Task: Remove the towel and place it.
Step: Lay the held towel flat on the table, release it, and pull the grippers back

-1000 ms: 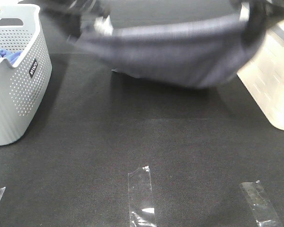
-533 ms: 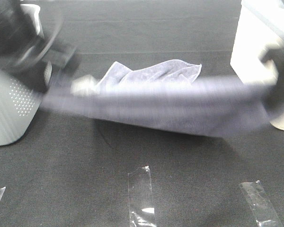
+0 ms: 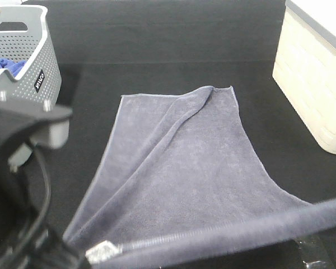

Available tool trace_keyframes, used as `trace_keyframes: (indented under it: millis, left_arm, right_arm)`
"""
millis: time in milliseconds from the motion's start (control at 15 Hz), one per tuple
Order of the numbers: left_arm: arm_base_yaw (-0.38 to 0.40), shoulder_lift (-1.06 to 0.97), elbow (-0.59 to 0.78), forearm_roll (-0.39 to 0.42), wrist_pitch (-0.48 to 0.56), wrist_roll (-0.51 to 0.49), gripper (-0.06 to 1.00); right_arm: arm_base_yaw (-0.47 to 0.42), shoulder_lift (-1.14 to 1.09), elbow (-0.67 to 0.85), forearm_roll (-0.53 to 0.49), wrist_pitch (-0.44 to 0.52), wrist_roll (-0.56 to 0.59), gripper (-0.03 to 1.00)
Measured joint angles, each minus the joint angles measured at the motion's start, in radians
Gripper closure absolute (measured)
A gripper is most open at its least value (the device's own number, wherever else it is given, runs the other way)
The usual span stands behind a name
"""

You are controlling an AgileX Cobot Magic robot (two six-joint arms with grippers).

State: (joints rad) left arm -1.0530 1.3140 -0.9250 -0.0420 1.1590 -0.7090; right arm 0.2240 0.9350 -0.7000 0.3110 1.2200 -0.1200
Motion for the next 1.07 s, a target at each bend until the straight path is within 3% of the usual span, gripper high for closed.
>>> trace_keyframes:
  millis: [400, 467, 600, 733, 867, 1067]
  left_arm:
    - [-0.032, 0.0, 0.045, -0.007, -0.017, -0.105, 0.94]
    - [-0.032, 0.0, 0.046, -0.007, -0.012, -0.115, 0.92]
    - [-0.032, 0.0, 0.057, -0.005, 0.032, -0.122, 0.79]
    - [-0.032, 0.0, 0.057, -0.018, 0.04, -0.122, 0.55]
    - [-0.032, 0.0, 0.057, -0.019, 0.041, -0.122, 0.36]
    - [-0.032, 0.0, 0.057, 0.0, 0.04, -0.122, 0.31]
  right_arm:
    - [0.0, -0.039, 0.07, 0.019, 0.0, 0.001, 0.97]
    - [0.0, -0.039, 0.07, 0.012, 0.0, 0.001, 0.93]
    - [0.0, -0.039, 0.07, -0.033, 0.0, 0.003, 0.68]
    - [0.0, -0.039, 0.07, -0.042, 0.0, 0.003, 0.43]
    - [0.0, -0.039, 0.07, -0.049, 0.0, 0.003, 0.32]
    - [0.0, -0.039, 0.07, -0.054, 0.0, 0.003, 0.3]
